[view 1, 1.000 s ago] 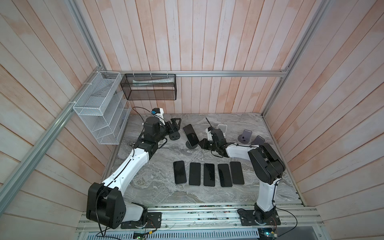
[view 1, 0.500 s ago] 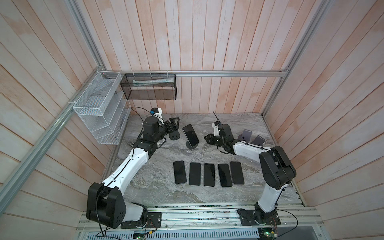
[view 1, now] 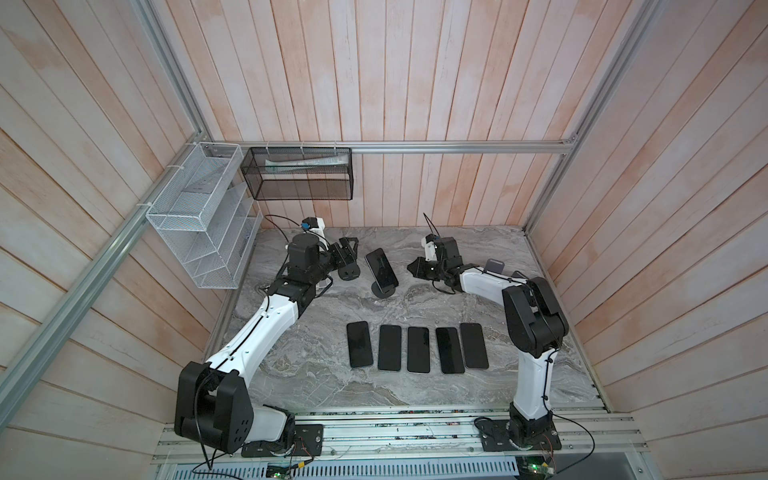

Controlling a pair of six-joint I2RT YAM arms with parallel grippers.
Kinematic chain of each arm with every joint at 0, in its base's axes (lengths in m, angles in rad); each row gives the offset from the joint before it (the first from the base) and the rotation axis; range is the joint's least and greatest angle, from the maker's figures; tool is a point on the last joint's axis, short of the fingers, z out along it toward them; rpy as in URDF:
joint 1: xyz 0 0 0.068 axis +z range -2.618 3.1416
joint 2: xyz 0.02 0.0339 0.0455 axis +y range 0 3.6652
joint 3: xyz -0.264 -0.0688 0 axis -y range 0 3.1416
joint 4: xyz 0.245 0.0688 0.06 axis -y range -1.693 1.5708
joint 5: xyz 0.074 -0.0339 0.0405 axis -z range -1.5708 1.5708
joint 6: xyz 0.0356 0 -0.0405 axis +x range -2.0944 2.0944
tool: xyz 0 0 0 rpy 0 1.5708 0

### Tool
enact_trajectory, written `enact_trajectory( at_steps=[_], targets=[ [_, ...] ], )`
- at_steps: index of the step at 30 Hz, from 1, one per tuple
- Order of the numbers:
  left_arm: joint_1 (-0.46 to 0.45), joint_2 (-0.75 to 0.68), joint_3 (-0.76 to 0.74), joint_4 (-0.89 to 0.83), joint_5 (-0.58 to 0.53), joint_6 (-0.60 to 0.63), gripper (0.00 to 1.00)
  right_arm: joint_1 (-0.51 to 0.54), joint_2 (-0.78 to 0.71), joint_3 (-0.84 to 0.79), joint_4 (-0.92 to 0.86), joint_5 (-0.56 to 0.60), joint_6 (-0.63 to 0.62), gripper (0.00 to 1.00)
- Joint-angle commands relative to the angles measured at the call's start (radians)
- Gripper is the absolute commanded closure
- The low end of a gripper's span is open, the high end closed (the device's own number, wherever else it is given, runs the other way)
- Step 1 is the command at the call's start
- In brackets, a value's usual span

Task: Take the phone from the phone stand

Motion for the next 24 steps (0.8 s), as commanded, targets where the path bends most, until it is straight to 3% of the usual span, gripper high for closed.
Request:
enact_trajectory(
  at_steps=[1,8,15,21,24],
  targets=[
    [0.006,0.007,0.002,-0.004,-0.016,0.012,0.1,0.019,0.03,-0.015,0.027,-0.021,0.042,0.85],
    [0.005,0.01,0.001,-0.003,-0.008,0.001,0.11,0.024,0.035,-0.06,0.071,-0.02,0.138,0.88],
    [0.004,0.007,0.007,-0.019,-0.023,-0.004,0.11,0.018,-0.095,-0.183,0.086,0.02,0.097,0.87],
    [-0.046,0.004,0.047,-0.096,-0.183,0.012,0.09,0.01,-0.339,-0.407,0.075,0.073,-0.007,0.79],
    [-0.098,0.034,0.116,-0.178,-0.342,-0.002,0.05,0.01,-0.45,-0.496,0.062,0.098,-0.043,0.72]
  ],
)
